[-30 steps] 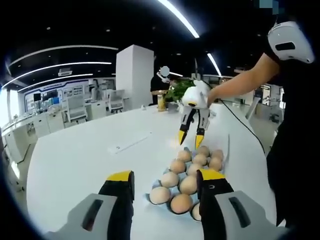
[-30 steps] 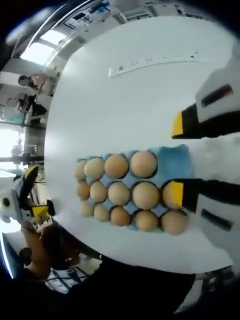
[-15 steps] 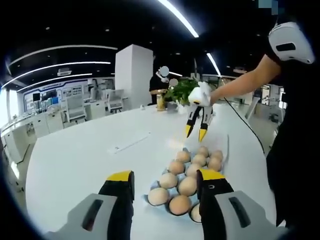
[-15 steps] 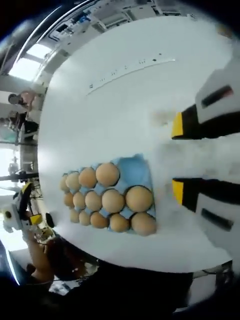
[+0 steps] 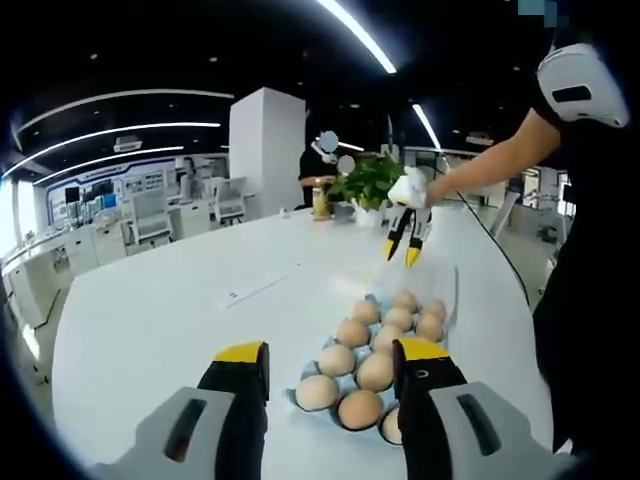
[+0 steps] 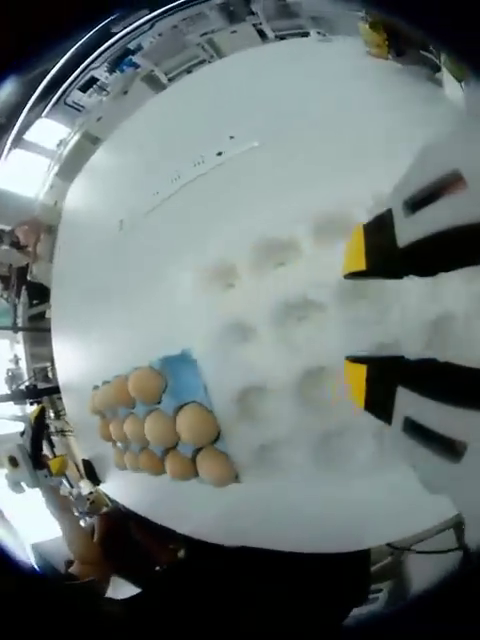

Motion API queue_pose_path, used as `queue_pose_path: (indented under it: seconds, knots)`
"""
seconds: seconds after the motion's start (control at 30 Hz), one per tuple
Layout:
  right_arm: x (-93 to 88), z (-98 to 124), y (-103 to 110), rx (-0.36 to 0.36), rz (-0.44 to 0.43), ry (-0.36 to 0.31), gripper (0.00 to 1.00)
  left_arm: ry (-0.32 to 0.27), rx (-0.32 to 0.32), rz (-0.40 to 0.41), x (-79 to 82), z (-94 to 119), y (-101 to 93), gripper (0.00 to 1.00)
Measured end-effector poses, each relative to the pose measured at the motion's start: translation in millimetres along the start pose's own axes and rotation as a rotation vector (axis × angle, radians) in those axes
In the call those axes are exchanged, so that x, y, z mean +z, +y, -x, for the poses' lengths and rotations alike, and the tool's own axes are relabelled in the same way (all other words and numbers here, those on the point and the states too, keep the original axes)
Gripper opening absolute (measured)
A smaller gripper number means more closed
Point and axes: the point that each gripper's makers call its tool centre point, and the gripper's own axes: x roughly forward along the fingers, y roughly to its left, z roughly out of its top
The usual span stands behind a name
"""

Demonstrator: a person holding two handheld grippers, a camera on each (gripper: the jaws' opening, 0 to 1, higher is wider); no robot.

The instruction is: Place the egg into an empty slot of the egg tray after lifting it from the table, then release the egg inside the slot.

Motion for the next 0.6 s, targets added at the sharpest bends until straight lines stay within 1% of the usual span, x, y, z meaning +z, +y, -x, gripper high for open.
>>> queue_pose_path:
  seconds: [0.07,0.1,0.13,0.23,0.27,0.3,0.33,0.4,0.47,0.53,0.6]
  knots:
    - [-8.8,2,-1,-0.009,-0.007,0.016,0.30,0.003,-0.001,-0.002,-0.2,0,-0.6,0.50]
    - [-10.1,3,-1,-0.013,-0.006,0.019,0.31,0.004,-0.001,-0.003,-0.2,0,-0.8,0.50]
    - [-16.1,4,-3,-0.024,0.008,0.036,0.31,0.005,0.000,-0.004,-0.2,0,-0.9,0.51]
    - [-29.1,7,-7,-0.044,0.010,0.068,0.31,0.005,0.005,-0.003,0.1,1,0.4,0.51]
    - [-31.2,8,-8,-0.039,0.004,0.065,0.32,0.005,0.006,-0.004,0.2,2,0.6,0.50]
    - [-30.7,10,-8,-0.041,-0.034,0.048,0.33,0.004,0.007,-0.004,0.5,2,0.6,0.49]
    - [-33.3,12,-11,-0.048,-0.054,0.045,0.33,0.004,0.008,-0.006,0.8,2,0.7,0.49]
    - [-40.8,15,-16,-0.064,-0.041,0.063,0.32,-0.001,0.011,-0.006,1.9,2,1.3,0.50]
    - [-48.7,18,-20,-0.076,-0.070,0.075,0.31,0.001,0.015,-0.008,1.5,2,2.4,0.50]
    - [-59.6,23,-26,-0.102,-0.030,0.120,0.31,0.001,0.014,-0.008,1.7,2,2.2,0.49]
    - [-68.2,25,-25,-0.088,-0.070,0.133,0.31,-0.002,0.012,-0.007,2.3,1,1.6,0.49]
